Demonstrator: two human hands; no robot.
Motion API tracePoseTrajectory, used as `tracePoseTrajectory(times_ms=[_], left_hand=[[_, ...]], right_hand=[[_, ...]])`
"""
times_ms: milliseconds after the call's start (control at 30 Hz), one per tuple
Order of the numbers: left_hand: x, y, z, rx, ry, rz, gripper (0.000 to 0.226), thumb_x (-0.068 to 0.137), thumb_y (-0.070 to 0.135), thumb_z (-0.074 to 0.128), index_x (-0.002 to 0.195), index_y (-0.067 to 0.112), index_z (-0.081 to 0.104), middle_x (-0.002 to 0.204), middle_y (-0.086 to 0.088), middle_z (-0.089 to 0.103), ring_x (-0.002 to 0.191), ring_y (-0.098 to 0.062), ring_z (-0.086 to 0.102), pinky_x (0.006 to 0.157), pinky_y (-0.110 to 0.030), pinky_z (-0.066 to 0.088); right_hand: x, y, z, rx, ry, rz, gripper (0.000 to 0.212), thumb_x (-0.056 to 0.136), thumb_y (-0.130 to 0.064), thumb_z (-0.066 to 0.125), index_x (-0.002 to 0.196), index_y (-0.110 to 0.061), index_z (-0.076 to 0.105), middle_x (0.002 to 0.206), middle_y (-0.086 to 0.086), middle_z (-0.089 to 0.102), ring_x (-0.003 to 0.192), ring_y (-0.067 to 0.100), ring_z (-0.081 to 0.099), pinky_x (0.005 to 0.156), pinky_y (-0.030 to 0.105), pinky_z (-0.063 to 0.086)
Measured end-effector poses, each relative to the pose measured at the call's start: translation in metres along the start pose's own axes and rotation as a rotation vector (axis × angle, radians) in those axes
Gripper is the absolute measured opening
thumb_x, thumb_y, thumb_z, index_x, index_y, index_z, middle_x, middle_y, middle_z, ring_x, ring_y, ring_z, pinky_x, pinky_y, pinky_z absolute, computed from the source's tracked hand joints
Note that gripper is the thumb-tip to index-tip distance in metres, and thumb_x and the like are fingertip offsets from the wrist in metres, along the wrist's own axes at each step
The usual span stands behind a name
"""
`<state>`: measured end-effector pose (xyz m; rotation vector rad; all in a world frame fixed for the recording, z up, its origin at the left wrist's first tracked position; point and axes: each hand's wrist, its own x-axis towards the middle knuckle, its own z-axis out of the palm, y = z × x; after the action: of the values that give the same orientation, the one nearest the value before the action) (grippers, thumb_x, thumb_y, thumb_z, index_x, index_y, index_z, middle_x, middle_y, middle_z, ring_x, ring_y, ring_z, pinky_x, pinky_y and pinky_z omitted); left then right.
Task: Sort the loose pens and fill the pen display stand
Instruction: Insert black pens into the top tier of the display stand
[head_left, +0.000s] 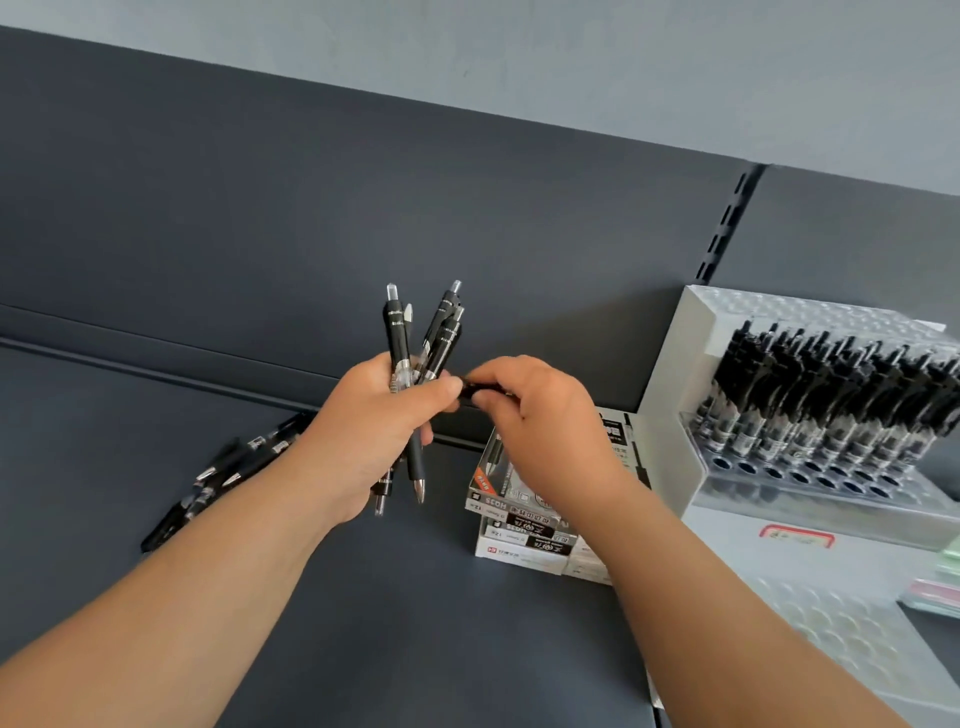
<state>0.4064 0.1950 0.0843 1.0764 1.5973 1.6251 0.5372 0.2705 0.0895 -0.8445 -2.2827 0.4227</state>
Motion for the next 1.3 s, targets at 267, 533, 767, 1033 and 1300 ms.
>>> tracePoseTrajectory(times_ms=[267, 533, 767, 1033, 1300], left_hand=[[-0.011, 0.014, 0.039, -0.111, -0.042, -0.102, 0.013, 0.088, 0.023, 0.064, 0.089, 0.015, 0.055, 0.067, -0.003, 0.057, 0.050, -0.014, 0.054, 0.058, -0.036, 0.056], [-0.029, 0.035, 0.094, 0.000, -0.147, -0.057, 0.029, 0.087, 0.037, 0.062, 0.081, 0.012, 0.049, 0.052, 0.002, 0.050, 0.044, -0.013, 0.044, 0.048, -0.028, 0.044], [-0.042, 0.051, 0.132, -0.120, -0.130, -0.088, 0.035, 0.091, 0.044, 0.052, 0.096, 0.009, 0.053, 0.060, 0.001, 0.052, 0.046, -0.012, 0.045, 0.043, -0.025, 0.042], [-0.054, 0.057, 0.158, -0.239, -0.129, -0.143, 0.014, 0.093, 0.024, 0.058, 0.089, 0.012, 0.053, 0.069, -0.002, 0.052, 0.051, -0.012, 0.047, 0.042, -0.024, 0.042], [-0.067, 0.060, 0.167, -0.246, -0.099, -0.092, 0.015, 0.091, 0.016, 0.059, 0.104, 0.009, 0.061, 0.072, -0.002, 0.066, 0.056, -0.012, 0.059, 0.046, -0.025, 0.048]], right_hand=[[-0.020, 0.013, -0.057, 0.697, 0.161, 0.281, 0.017, 0.091, -0.011, 0.057, 0.082, -0.023, 0.067, 0.084, 0.002, 0.073, 0.066, 0.002, 0.057, 0.066, 0.021, 0.048], [-0.046, 0.028, -0.135, 0.713, 0.303, 0.203, 0.020, 0.093, -0.011, 0.055, 0.080, -0.021, 0.066, 0.075, -0.003, 0.071, 0.068, 0.004, 0.063, 0.069, 0.023, 0.052], [-0.069, 0.045, -0.186, 0.607, 0.441, 0.132, 0.016, 0.093, -0.012, 0.056, 0.081, -0.020, 0.064, 0.067, -0.006, 0.067, 0.068, 0.008, 0.063, 0.073, 0.029, 0.056], [-0.074, 0.081, -0.204, 0.389, 0.501, 0.200, 0.012, 0.092, -0.017, 0.059, 0.084, -0.025, 0.065, 0.074, -0.007, 0.068, 0.076, 0.018, 0.066, 0.076, 0.039, 0.057], [-0.079, 0.096, -0.207, 0.275, 0.536, 0.196, 0.020, 0.092, -0.019, 0.058, 0.079, -0.034, 0.060, 0.071, -0.010, 0.065, 0.074, 0.017, 0.064, 0.076, 0.036, 0.056]])
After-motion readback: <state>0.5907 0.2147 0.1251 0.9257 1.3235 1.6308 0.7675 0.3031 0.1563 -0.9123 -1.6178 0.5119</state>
